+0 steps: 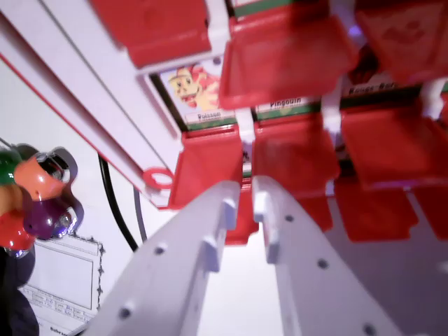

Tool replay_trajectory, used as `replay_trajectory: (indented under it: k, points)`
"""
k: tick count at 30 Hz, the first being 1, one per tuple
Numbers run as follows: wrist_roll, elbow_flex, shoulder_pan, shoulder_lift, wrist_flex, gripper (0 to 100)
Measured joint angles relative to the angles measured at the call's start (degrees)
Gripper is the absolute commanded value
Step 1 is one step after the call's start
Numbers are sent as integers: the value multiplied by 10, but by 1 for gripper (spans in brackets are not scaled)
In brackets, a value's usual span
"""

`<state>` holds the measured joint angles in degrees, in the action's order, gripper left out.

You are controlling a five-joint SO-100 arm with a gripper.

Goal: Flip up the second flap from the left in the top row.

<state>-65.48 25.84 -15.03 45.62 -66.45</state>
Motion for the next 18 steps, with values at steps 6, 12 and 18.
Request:
replay_trajectory:
  k: [6, 12, 18]
  points:
    - [2, -4, 4, -5, 25, 2]
    - [18, -4, 5, -18, 49, 2]
    - [29, -4, 5, -26, 68, 2]
